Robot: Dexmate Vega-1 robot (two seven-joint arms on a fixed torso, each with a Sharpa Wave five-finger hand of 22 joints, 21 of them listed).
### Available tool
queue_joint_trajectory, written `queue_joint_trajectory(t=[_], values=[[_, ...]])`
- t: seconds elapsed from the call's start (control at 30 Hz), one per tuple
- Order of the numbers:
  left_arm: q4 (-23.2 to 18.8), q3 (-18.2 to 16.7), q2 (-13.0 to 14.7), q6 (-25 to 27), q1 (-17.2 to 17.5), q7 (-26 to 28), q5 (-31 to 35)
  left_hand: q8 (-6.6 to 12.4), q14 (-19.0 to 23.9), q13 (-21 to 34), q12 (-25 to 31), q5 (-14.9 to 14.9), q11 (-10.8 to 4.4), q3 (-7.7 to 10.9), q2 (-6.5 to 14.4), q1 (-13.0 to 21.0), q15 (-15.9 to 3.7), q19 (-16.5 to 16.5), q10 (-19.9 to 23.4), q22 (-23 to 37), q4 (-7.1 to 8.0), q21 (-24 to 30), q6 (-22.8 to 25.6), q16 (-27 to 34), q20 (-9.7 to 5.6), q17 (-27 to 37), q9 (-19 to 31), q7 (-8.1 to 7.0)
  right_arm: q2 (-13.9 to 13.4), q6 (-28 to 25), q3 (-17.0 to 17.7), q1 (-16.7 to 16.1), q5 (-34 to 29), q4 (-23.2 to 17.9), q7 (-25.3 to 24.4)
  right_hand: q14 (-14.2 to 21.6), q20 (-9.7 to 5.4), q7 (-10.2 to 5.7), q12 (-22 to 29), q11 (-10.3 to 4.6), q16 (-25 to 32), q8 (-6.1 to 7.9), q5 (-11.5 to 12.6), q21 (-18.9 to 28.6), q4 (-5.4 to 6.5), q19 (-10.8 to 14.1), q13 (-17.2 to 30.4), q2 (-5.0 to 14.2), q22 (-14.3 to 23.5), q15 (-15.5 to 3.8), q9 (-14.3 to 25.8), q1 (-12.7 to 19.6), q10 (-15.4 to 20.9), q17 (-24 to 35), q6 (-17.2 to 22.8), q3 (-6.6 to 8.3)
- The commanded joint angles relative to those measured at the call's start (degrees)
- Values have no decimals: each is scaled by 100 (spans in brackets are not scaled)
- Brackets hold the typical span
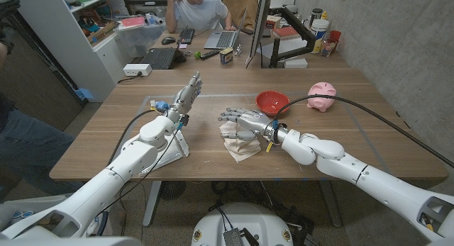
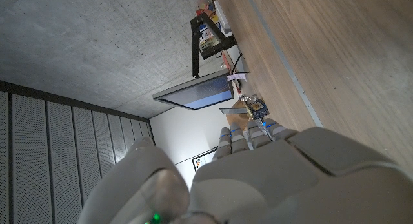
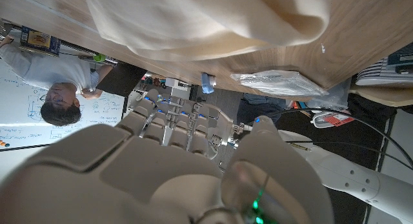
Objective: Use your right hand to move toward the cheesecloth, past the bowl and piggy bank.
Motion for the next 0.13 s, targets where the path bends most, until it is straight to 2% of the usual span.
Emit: queue_joint_trajectory(t=[0.03, 0.13], values=[[106, 46, -75, -41, -73, -43, -8, -25, -20, -4, -5, 26, -42, -30, 50, 11, 16, -47, -1, 19, 18, 8, 48, -17, -124, 11, 15, -2, -11, -59, -65, 65, 4, 19, 73, 61, 20, -16, 29, 20, 43, -30, 32, -19, 12, 16, 16, 2, 7, 13, 9, -54, 41, 24, 26, -10], [117, 50, -85, -55, -80, -34, 4, -24, -21, -3, -6, 26, -37, -33, 53, 13, 9, -51, -1, 19, 18, 7, 53, -17, -121, 11, 15, 2, -12, -41, -74, 85, 14, 39, 78, 76, 21, -11, 31, 20, 48, -31, 33, -23, 12, 18, 17, 3, 7, -3, 9, -57, 47, 24, 27, -11]])
